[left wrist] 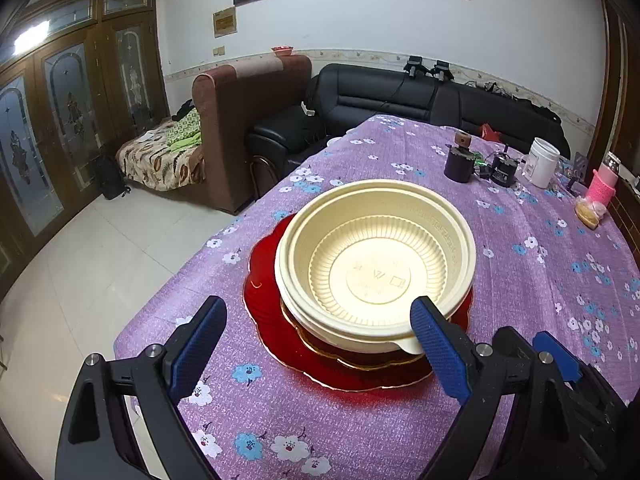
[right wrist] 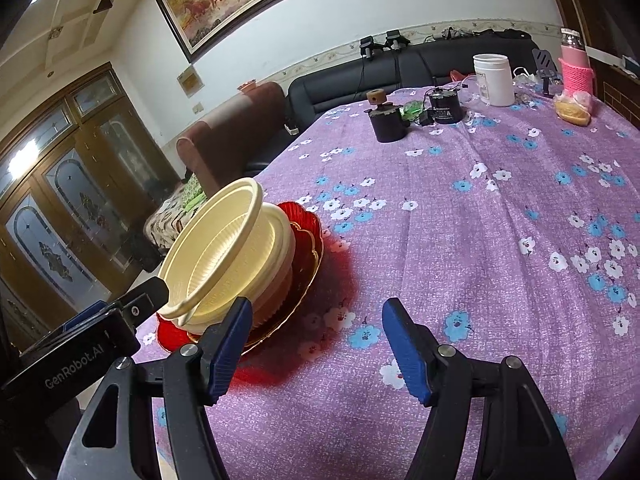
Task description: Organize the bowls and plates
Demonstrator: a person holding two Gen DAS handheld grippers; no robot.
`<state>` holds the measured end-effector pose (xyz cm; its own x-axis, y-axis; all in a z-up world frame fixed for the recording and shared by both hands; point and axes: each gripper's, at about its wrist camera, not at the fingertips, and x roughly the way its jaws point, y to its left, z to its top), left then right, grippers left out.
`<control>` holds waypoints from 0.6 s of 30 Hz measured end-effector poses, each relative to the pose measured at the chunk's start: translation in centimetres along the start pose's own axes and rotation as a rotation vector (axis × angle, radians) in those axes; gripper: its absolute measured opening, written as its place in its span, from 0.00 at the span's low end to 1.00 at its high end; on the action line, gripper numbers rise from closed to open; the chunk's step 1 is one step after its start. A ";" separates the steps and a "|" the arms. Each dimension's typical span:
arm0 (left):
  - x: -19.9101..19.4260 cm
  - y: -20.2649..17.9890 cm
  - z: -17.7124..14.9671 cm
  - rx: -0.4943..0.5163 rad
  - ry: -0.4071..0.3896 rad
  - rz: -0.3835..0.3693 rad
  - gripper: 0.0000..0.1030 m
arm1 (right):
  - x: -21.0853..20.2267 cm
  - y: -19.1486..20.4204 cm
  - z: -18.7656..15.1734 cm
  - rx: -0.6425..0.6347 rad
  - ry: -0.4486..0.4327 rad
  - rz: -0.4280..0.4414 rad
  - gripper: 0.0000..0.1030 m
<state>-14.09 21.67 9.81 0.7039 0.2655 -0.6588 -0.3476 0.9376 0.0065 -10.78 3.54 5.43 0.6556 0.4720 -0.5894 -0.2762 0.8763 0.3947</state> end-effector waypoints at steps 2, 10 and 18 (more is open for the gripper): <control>-0.5 0.6 0.1 -0.029 -0.027 -0.012 0.90 | -0.3 -0.3 0.0 -0.001 -0.014 -0.015 0.70; -1.2 1.0 0.3 -0.087 -0.065 -0.082 0.90 | -1.2 -3.4 0.2 0.067 -0.030 -0.085 0.71; -3.7 -1.0 0.0 -0.052 -0.170 -0.018 0.91 | -2.1 -4.9 -0.1 0.089 -0.055 -0.097 0.71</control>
<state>-16.31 19.75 12.23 0.8033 0.2874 -0.5216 -0.3627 0.9308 -0.0456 -10.89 -1.72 4.71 0.7147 0.3775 -0.5888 -0.1479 0.9044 0.4003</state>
